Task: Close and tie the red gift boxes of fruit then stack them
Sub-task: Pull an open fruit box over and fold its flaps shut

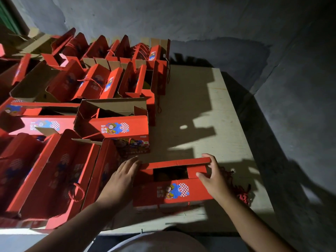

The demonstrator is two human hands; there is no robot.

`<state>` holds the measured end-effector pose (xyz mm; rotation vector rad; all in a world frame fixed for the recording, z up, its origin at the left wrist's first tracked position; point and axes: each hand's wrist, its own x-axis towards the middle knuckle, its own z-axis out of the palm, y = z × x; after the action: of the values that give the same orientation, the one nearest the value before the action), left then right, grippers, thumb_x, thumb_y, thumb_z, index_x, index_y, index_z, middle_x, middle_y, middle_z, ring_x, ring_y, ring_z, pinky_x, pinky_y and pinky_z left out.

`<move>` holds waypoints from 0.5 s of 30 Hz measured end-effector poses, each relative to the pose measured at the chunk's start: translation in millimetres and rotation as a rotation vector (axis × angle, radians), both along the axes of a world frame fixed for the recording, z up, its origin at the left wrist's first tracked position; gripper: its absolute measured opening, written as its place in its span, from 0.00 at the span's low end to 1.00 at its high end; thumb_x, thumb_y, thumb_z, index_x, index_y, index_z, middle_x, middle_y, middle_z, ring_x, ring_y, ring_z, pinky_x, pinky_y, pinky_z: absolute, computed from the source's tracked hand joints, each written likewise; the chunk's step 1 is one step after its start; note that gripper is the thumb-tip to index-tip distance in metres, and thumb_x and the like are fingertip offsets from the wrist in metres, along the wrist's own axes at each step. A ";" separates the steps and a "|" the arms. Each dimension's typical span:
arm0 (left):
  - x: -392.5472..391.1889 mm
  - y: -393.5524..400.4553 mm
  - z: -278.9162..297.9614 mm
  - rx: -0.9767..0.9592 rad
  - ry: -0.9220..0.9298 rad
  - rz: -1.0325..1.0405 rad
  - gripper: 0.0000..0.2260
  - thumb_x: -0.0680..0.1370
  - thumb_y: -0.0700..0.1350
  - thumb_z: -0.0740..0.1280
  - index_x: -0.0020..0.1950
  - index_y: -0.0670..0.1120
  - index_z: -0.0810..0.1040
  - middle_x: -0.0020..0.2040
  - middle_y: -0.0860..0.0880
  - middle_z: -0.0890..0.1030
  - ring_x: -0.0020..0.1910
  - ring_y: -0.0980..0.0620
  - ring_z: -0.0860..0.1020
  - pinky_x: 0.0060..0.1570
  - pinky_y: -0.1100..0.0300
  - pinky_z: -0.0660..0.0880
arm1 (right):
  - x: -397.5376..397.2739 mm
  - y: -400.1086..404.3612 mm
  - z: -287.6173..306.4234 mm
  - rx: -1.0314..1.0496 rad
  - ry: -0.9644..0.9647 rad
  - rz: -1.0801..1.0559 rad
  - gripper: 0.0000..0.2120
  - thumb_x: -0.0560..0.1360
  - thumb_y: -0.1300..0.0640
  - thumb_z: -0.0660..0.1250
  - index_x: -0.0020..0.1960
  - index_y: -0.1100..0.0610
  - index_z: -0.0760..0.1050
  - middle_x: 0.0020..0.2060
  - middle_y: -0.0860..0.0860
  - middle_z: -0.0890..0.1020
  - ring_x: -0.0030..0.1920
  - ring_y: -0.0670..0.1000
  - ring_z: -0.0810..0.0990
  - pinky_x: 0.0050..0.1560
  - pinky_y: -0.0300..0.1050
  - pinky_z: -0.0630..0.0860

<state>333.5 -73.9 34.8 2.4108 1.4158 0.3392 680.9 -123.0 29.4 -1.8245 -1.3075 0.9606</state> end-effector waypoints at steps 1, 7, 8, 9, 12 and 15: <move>-0.6 -1.1 0.3 0.010 0.053 -0.039 0.35 0.74 0.50 0.72 0.78 0.49 0.62 0.78 0.48 0.65 0.77 0.48 0.64 0.73 0.54 0.66 | 0.9 1.1 -0.5 0.028 -0.045 0.007 0.31 0.77 0.61 0.73 0.68 0.32 0.66 0.61 0.38 0.76 0.60 0.35 0.77 0.54 0.43 0.82; 2.7 -10.4 -0.1 -0.069 0.178 -0.158 0.30 0.83 0.64 0.52 0.80 0.49 0.61 0.80 0.50 0.61 0.79 0.47 0.59 0.67 0.51 0.74 | 7.1 -13.8 -5.4 0.060 -0.253 0.326 0.39 0.70 0.39 0.75 0.76 0.31 0.63 0.80 0.35 0.54 0.79 0.38 0.56 0.74 0.41 0.64; 5.8 -9.7 1.1 -0.060 0.211 -0.161 0.30 0.83 0.65 0.49 0.81 0.51 0.61 0.80 0.49 0.61 0.79 0.46 0.59 0.64 0.50 0.75 | 7.7 -16.0 -7.0 0.046 -0.293 0.366 0.40 0.69 0.34 0.73 0.77 0.30 0.60 0.81 0.35 0.49 0.80 0.39 0.54 0.74 0.41 0.63; 9.3 -8.3 2.3 -0.046 0.250 -0.166 0.30 0.83 0.64 0.47 0.80 0.51 0.62 0.79 0.48 0.63 0.77 0.44 0.61 0.61 0.49 0.77 | 8.3 -16.1 -8.5 0.049 -0.340 0.392 0.39 0.70 0.31 0.69 0.77 0.29 0.58 0.81 0.35 0.47 0.81 0.41 0.51 0.75 0.43 0.62; 18.5 -1.9 5.0 -0.055 0.308 -0.131 0.31 0.82 0.64 0.44 0.82 0.53 0.60 0.79 0.44 0.64 0.75 0.40 0.64 0.59 0.46 0.77 | 10.2 -5.4 -5.9 0.063 -0.466 0.404 0.31 0.76 0.29 0.59 0.78 0.30 0.58 0.80 0.38 0.51 0.81 0.45 0.47 0.79 0.54 0.58; 21.9 8.4 0.0 -0.171 0.283 -0.111 0.31 0.83 0.64 0.49 0.83 0.60 0.41 0.83 0.46 0.51 0.81 0.42 0.51 0.70 0.44 0.68 | 7.0 6.2 -5.6 0.056 -0.599 0.424 0.29 0.78 0.31 0.54 0.78 0.32 0.58 0.78 0.45 0.57 0.79 0.51 0.56 0.77 0.58 0.62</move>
<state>355.4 -65.5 34.8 2.4531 1.3502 -0.1513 687.8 -116.8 23.8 -1.9035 -2.1256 0.5762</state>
